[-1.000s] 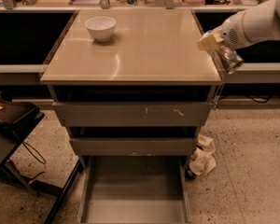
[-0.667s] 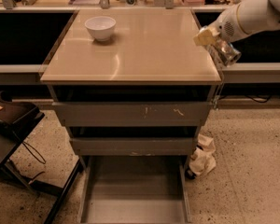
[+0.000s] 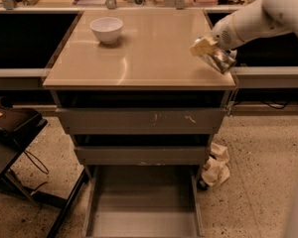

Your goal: Pick redbull can from bottom drawer and place on counter

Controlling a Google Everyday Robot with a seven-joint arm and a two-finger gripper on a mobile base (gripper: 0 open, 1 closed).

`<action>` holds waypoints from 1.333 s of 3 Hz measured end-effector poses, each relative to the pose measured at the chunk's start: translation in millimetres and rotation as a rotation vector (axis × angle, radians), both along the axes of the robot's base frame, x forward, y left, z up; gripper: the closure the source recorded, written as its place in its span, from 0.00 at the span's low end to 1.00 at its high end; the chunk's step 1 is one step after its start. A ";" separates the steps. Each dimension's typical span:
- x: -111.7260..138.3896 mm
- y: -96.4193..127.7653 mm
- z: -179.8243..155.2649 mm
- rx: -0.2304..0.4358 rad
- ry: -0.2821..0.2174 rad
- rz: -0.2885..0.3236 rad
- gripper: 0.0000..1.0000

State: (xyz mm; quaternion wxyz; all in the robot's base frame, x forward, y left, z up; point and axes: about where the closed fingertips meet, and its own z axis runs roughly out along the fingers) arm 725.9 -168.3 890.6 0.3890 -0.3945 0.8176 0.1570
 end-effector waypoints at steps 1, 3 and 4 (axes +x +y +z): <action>32.3 68.8 -58.5 0.019 0.151 0.167 1.00; 36.9 89.8 -68.6 0.015 0.197 0.223 0.81; 36.9 89.8 -68.6 0.015 0.197 0.223 0.58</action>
Offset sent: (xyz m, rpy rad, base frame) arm 0.0283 0.0562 -0.0497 0.0170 0.1233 0.1372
